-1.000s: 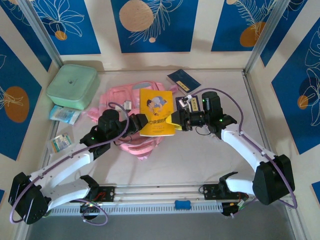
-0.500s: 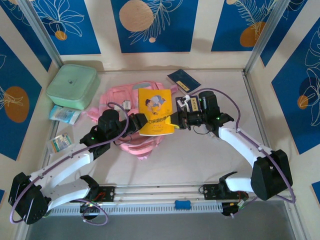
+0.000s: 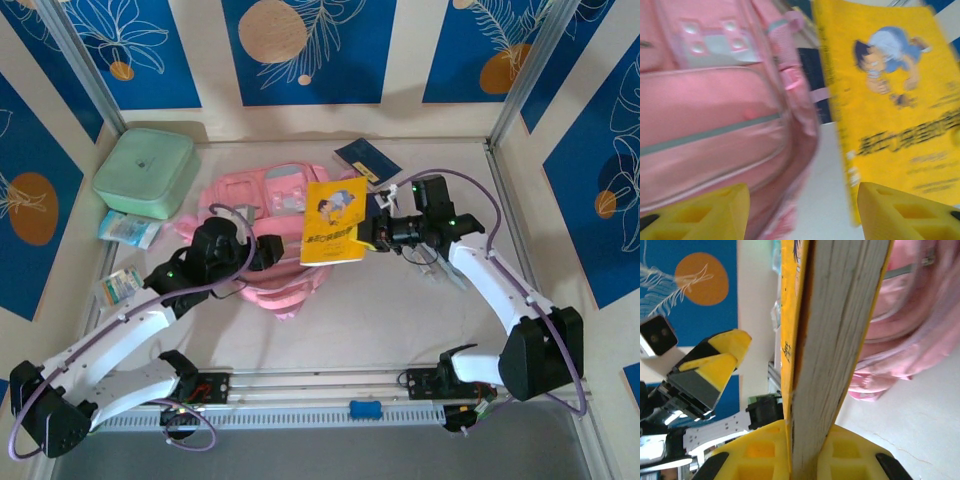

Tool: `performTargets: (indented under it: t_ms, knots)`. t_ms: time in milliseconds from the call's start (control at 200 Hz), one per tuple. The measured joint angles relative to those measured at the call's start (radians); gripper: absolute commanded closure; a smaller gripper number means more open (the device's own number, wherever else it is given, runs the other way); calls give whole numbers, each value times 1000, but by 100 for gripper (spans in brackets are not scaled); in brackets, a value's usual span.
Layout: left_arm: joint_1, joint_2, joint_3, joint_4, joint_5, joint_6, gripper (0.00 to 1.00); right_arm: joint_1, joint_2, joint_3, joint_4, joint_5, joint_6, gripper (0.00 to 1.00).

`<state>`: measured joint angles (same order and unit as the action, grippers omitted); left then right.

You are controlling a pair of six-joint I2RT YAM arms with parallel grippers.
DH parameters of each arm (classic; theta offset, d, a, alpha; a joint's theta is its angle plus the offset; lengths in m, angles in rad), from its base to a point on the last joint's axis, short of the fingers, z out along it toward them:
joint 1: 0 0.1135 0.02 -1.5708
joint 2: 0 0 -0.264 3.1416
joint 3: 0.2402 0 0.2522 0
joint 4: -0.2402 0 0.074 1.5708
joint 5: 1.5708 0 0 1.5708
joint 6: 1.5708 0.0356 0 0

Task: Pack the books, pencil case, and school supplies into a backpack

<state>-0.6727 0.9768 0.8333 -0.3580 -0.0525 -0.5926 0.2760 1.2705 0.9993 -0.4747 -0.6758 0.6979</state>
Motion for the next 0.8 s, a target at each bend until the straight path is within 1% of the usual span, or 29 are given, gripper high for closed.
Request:
performTargets:
  t_ms: [155, 255, 405, 600, 800]
  knots:
    - [0, 111, 0, -86, -84, 201, 33, -66, -34, -38, -40, 16, -19, 100]
    - [0, 195, 0, -88, -92, 329, 28, -90, -42, -71, -48, 23, -19, 100]
    - [0, 309, 28, -86, -91, 496, 26, -112, -42, -97, -61, 23, -19, 100]
    - [0, 425, 85, -66, -91, 652, 24, -145, -43, -108, -61, 21, -19, 100]
    - [0, 538, 136, -61, -86, 749, 24, -178, -44, -138, -58, 13, -18, 100]
